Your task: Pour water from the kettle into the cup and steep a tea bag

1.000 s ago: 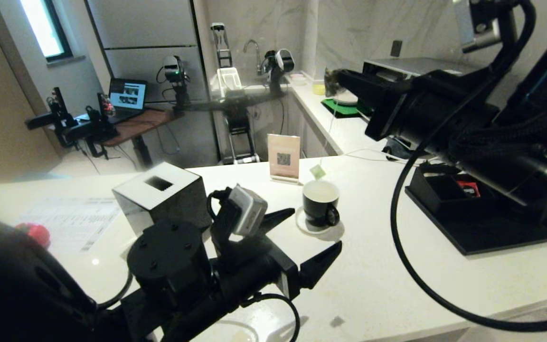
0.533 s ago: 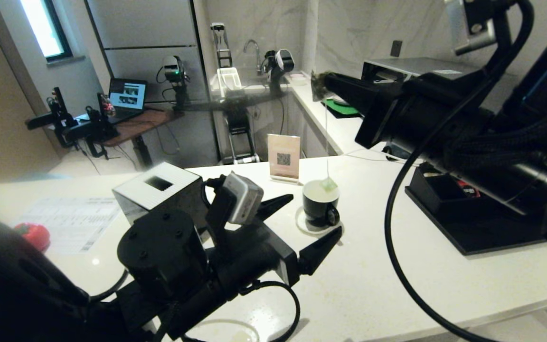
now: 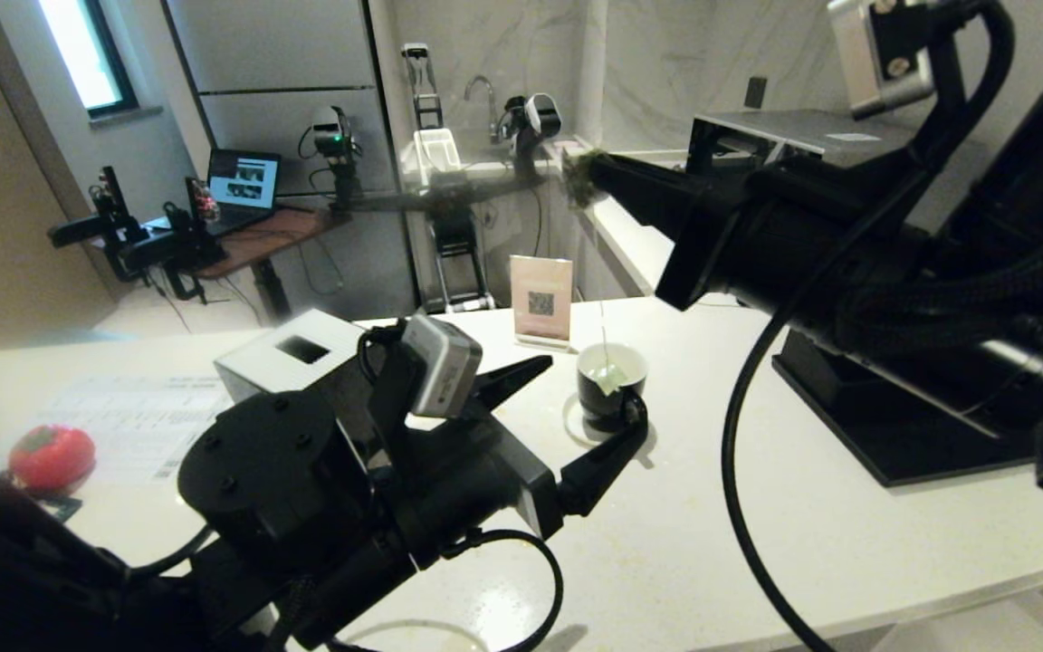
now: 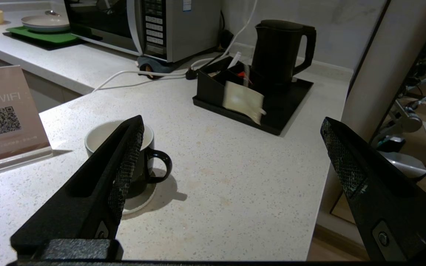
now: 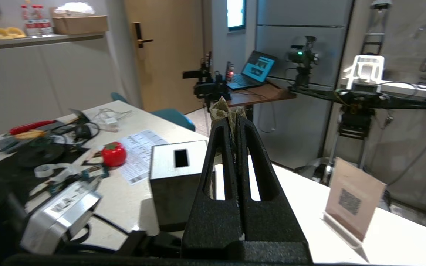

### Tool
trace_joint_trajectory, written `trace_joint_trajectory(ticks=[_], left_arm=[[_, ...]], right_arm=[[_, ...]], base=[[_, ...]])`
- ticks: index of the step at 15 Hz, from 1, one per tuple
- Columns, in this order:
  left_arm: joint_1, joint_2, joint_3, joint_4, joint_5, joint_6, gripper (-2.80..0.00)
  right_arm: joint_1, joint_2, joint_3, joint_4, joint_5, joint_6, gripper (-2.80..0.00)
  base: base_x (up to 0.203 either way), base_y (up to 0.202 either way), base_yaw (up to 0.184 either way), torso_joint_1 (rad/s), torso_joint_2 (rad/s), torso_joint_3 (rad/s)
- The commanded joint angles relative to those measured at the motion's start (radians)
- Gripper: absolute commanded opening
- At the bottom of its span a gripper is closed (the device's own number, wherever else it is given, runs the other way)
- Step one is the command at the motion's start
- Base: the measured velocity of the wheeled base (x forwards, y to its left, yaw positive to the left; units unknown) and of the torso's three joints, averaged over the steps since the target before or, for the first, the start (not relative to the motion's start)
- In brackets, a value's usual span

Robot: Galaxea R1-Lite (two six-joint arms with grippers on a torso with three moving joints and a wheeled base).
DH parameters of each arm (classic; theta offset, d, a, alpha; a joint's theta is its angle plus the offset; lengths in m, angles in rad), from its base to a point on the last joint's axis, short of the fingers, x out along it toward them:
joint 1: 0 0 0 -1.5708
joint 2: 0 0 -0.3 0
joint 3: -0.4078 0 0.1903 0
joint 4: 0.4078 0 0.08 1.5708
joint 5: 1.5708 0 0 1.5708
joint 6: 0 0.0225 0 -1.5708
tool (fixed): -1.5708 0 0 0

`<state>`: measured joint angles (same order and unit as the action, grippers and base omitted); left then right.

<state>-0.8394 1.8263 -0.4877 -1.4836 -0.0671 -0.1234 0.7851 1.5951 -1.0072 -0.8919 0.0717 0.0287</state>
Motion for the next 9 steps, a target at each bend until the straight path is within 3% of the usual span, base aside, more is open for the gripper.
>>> trace_joint_trajectory(ticks=[1, 9], left_arm=[[0.000, -0.012, 0.000, -0.009, 0.000, -0.001, 0.00], [0.000, -0.022, 0.006, -0.008, 0.000, -0.001, 0.00]], right_arm=[[0.021, -0.005, 0.024, -0.011, 0.000, -0.001, -2.80], [0.048, -0.018, 0.058, -0.015, -0.001, -0.006, -2.80]], base=[[0.000, 0.000, 0.000, 0.000, 0.00, 0.000], [0.000, 0.000, 0.000, 0.000, 0.00, 0.000]])
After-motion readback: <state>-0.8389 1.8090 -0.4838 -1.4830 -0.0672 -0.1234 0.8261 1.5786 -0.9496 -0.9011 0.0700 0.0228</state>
